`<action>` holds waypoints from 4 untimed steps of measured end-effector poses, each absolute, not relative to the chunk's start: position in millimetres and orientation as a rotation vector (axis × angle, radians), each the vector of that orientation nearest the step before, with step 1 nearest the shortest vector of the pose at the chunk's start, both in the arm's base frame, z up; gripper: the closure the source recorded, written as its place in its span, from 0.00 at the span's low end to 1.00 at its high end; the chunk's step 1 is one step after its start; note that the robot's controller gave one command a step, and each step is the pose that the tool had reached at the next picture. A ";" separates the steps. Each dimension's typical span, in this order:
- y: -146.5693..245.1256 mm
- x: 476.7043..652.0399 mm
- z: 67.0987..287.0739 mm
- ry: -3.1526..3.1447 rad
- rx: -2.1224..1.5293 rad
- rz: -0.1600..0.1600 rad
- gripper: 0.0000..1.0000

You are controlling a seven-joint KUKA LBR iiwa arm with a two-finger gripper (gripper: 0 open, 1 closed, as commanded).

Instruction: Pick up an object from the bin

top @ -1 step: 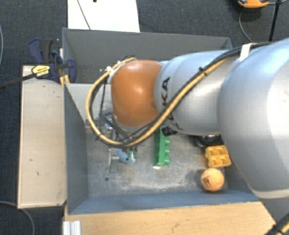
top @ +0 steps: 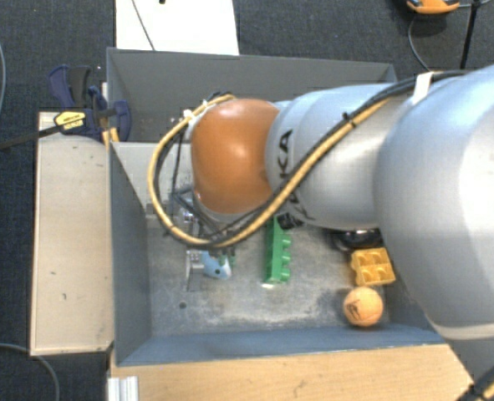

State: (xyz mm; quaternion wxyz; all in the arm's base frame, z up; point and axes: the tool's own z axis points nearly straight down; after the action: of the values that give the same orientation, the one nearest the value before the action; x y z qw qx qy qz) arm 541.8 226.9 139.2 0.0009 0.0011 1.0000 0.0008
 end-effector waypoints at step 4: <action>146.6 568.3 78.6 3.133 -0.175 0.004 1.00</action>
Offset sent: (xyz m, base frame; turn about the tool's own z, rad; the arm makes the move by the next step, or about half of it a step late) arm 0.0141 -0.0322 -0.0345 -0.0235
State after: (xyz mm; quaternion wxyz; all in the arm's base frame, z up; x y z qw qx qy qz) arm 568.3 146.6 78.6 0.0017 -0.0559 0.9984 0.0013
